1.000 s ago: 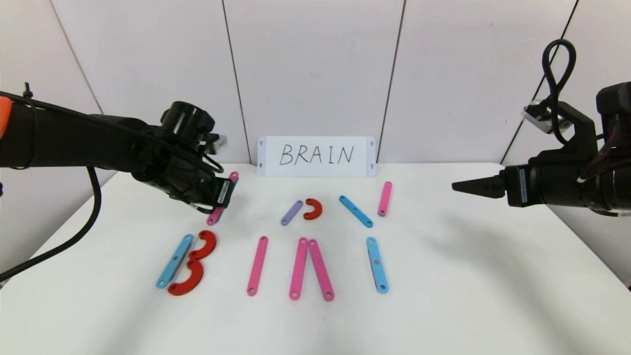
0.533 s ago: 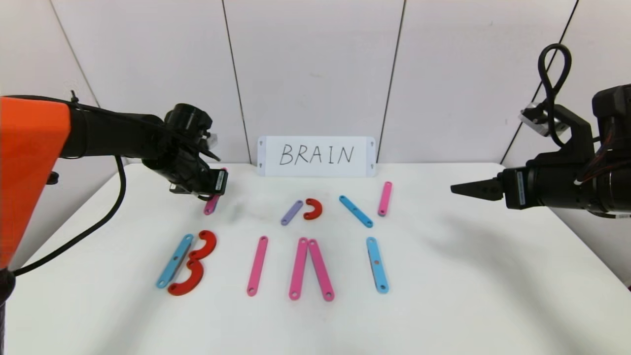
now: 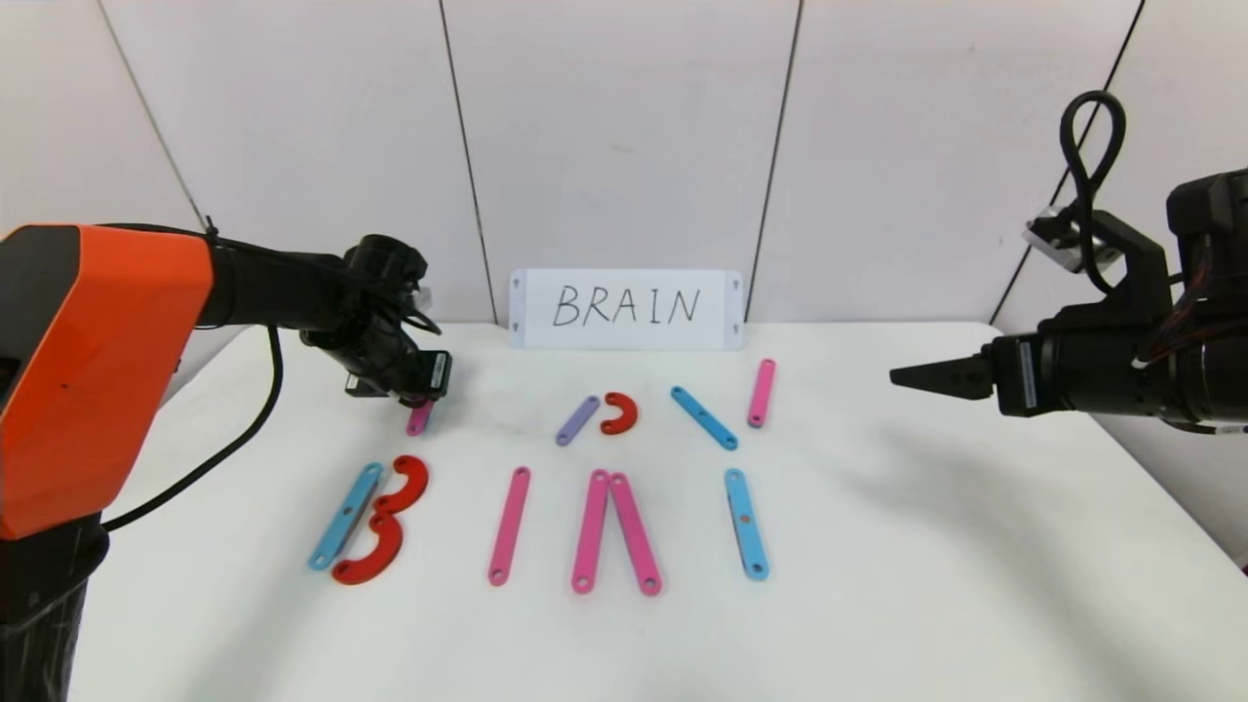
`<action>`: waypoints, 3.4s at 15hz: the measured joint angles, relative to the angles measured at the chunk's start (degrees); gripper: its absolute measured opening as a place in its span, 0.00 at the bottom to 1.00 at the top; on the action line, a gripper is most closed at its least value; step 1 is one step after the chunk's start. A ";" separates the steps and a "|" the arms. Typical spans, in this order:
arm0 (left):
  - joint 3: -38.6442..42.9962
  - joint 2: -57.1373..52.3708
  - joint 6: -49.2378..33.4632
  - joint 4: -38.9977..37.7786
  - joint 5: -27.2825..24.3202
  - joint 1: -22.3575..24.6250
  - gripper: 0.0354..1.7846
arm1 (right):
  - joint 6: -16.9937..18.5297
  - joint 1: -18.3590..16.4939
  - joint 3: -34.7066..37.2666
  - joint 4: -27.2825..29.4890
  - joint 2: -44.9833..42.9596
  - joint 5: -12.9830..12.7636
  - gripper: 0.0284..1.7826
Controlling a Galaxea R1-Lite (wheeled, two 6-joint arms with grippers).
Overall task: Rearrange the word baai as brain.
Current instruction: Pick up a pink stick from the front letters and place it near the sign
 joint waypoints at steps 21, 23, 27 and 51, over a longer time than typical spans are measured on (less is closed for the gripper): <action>9.69 -10.73 -1.41 0.85 0.37 -7.01 0.98 | -0.01 -0.01 0.35 -0.15 0.00 -0.10 0.98; 14.35 -14.17 -1.39 1.07 0.41 -10.31 0.98 | -0.01 -0.06 0.35 -0.15 0.00 -0.11 0.98; 19.65 -17.76 -2.33 2.45 0.37 -17.04 0.98 | -0.01 -0.06 0.35 -0.15 0.02 -0.18 0.98; 21.80 -10.97 -5.85 3.41 2.54 -20.87 0.41 | 0.00 -0.11 0.52 -0.15 0.00 -0.30 0.98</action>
